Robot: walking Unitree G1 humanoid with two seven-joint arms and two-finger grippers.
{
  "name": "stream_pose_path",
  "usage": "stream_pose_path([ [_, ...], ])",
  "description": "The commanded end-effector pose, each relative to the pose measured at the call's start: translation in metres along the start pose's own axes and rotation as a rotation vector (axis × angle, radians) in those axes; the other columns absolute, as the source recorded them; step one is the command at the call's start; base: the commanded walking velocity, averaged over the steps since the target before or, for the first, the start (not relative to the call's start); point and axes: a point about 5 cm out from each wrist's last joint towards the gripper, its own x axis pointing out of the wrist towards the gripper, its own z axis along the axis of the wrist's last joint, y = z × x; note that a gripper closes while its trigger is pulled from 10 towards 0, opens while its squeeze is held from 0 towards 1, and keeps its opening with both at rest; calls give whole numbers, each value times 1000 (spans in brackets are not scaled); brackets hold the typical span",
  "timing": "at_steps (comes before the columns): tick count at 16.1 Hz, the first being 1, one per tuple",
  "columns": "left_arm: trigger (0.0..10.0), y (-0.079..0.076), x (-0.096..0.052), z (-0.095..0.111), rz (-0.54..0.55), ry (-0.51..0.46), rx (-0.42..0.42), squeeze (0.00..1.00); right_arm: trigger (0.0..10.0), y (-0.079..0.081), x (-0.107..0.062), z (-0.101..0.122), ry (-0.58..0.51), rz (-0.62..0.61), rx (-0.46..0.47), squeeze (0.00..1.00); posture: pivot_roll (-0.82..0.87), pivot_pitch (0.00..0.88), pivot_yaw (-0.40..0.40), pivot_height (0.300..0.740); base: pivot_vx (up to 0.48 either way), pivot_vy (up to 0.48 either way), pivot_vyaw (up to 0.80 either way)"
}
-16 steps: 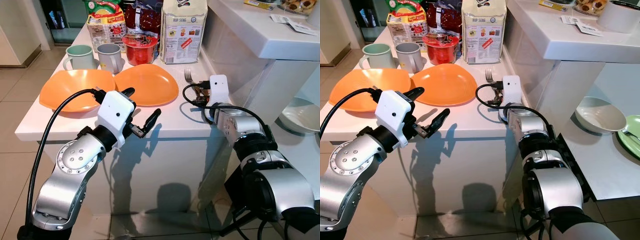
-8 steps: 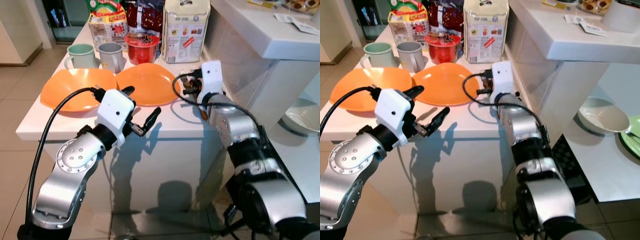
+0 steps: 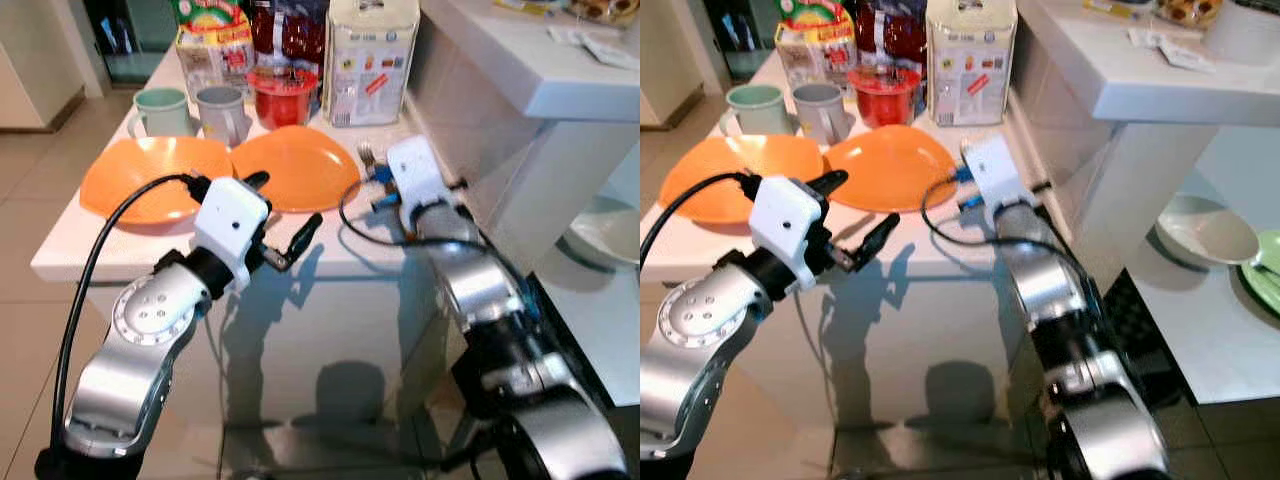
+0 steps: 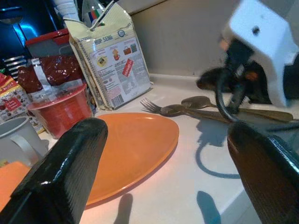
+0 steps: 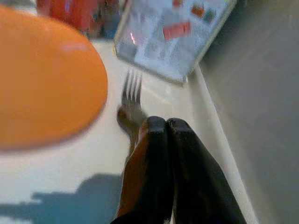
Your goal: Setting the table
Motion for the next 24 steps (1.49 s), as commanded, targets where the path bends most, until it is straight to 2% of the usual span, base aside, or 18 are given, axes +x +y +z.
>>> stream_pose_path([
  [1, 10000, 1, 2, 1, -7, -4, 3, 0, 0, -11, -1, 4, -9, -45, -28, 0, 62, 0, -20, 740, 0, 0, 0],
  [3, 10000, 0, 2, 1, -11, -5, 4, 0, 0, -16, -2, 4, -8, -76, -48, 0, 62, 0, -20, 740, 0, 0, 0],
  [4, 10000, -1, 3, 1, -17, -6, 7, 0, 0, -18, -2, 2, 6, -105, -23, 0, 59, 0, -22, 740, 0, 0, 0],
  [5, 10000, -3, 3, 1, -22, -7, 8, 0, 10000, -17, -2, -4, 42, -133, 94, 0, 56, 0, -21, 740, 0, 0, 0],
  [6, 10000, -3, 4, 1, -23, -7, 8, 0, 10000, -17, -2, -7, 57, -136, 133, 1000, 56, 0, -21, 740, 0, 0, 0],
  [8, 10000, -3, 4, 1, -26, -9, 7, 0, 10000, -14, -1, -16, 133, -118, 234, 1000, 58, 0, -22, 740, 0, 0, 0],
  [12, 10000, -3, 4, 1, -25, -10, 8, 0, 10000, -11, 3, -17, 182, -107, 292, 1000, 57, 0, -26, 740, 0, 0, 0],
  [16, 10000, -4, 5, 1, -29, -9, 5, 0, 10000, -17, 9, -24, 243, -144, 337, 1000, 54, 0, -21, 740, 0, 0, 0],
  [20, 10000, -2, 4, 1, -25, -8, 5, 0, 10000, -21, 13, -23, 250, -133, 345, 1000, 54, 0, -21, 740, 0, 0, 0],
  [24, 10000, -2, 4, 1, -22, -9, 5, 0, 10000, -17, 19, -22, 281, -53, 332, 1000, 56, 0, -26, 740, 0, 0, 0],
])
